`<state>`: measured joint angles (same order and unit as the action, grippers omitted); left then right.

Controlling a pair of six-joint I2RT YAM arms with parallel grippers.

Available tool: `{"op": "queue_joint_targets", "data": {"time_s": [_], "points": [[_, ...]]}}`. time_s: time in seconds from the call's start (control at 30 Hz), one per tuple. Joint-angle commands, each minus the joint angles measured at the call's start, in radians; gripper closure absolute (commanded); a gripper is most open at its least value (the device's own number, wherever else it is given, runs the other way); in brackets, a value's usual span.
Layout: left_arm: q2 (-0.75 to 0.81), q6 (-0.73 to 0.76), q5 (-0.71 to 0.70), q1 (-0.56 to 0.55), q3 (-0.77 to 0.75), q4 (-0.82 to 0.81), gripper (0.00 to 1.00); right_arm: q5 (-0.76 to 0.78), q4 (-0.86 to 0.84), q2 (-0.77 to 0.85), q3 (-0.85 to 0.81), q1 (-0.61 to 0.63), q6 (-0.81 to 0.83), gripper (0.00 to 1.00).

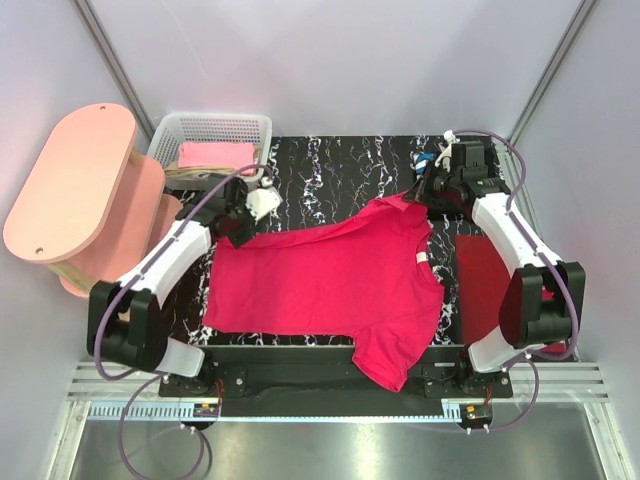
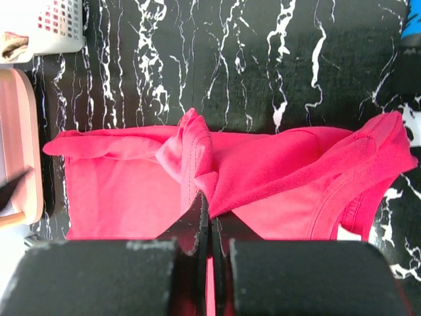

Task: Fold and stack the t-shirts
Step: Flatten out the tshirt

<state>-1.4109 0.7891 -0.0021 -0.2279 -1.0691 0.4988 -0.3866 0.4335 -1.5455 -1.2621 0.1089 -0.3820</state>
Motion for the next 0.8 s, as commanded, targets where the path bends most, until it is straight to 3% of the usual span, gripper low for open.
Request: {"op": "queue_joint_targets", "data": {"time_s": [0.0, 0.17, 0.37, 0.77], "points": [[-0.097, -0.047, 0.071, -0.016, 0.054, 0.044, 0.27, -0.018, -0.044, -0.045, -0.098, -0.006, 0.002, 1.00], [-0.059, -0.002, 0.163, -0.051, 0.086, 0.144, 0.31, -0.021, -0.030, -0.079, -0.143, -0.006, 0.003, 1.00], [-0.108, -0.005, 0.131, -0.059, 0.097, 0.129, 0.34, -0.037, -0.032, -0.096, -0.151, -0.003, -0.004, 1.00], [-0.348, -0.014, 0.022, -0.011, -0.147, 0.046, 0.35, -0.057, -0.039, -0.076, -0.129, 0.000, 0.005, 1.00]]}}
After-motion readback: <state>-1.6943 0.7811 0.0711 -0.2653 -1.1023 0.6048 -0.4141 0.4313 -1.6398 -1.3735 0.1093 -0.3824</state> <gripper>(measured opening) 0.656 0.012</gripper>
